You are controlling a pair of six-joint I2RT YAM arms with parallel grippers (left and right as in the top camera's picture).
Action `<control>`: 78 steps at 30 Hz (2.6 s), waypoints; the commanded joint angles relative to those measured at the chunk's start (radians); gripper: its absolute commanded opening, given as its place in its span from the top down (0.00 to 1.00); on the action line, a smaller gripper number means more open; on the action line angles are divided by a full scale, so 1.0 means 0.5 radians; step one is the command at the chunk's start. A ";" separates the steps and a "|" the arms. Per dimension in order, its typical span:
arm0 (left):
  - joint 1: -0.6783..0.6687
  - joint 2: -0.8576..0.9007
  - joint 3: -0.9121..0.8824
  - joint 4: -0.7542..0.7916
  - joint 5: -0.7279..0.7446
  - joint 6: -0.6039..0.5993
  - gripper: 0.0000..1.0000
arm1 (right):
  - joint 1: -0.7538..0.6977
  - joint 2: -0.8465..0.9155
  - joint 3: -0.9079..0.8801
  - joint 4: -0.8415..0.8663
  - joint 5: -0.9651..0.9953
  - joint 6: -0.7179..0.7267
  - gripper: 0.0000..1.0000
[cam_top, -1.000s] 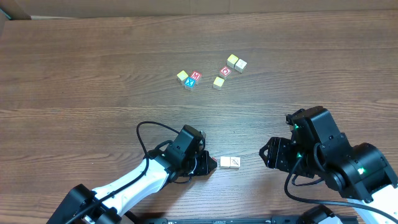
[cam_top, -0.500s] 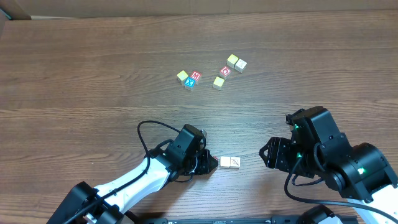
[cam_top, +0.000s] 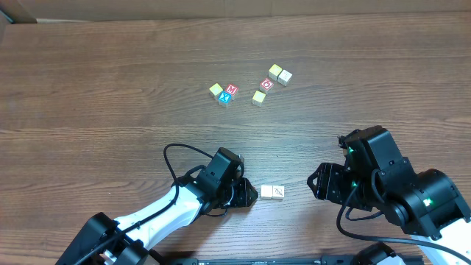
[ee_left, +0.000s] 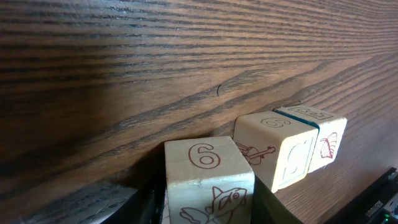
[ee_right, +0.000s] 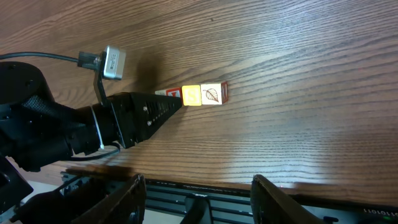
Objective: Flip 3 blocks
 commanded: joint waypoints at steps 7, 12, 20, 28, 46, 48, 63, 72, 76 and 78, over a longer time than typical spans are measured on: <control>-0.004 0.033 -0.013 -0.019 -0.062 -0.019 0.60 | -0.011 -0.017 0.056 0.003 -0.002 -0.014 0.45; -0.004 0.033 -0.013 -0.013 -0.063 -0.018 0.57 | -0.011 -0.017 0.056 0.002 -0.002 -0.014 0.45; -0.004 0.033 -0.013 -0.005 -0.063 -0.018 0.66 | -0.011 -0.017 0.056 -0.004 -0.002 -0.015 0.45; -0.004 0.032 -0.013 0.018 -0.067 -0.002 0.64 | -0.011 -0.017 0.056 -0.003 -0.002 -0.015 0.44; -0.004 0.009 -0.013 0.039 -0.076 0.020 0.47 | -0.011 -0.016 0.056 -0.004 -0.002 -0.015 0.44; -0.004 0.004 -0.013 0.039 -0.075 0.021 0.46 | -0.011 -0.016 0.056 -0.004 -0.002 -0.014 0.44; -0.005 -0.298 -0.013 -0.128 -0.243 0.108 0.55 | -0.011 -0.016 0.056 0.002 0.001 -0.016 0.43; -0.002 -0.555 -0.013 -0.408 -0.459 0.117 0.96 | -0.011 0.006 0.056 0.026 0.050 -0.061 0.58; -0.002 -0.562 -0.013 -0.584 -0.466 0.124 0.96 | -0.011 0.053 0.056 0.027 0.074 -0.061 0.65; -0.002 -0.562 -0.013 -0.623 -0.449 0.124 0.96 | -0.011 0.080 0.054 0.027 0.076 -0.062 0.68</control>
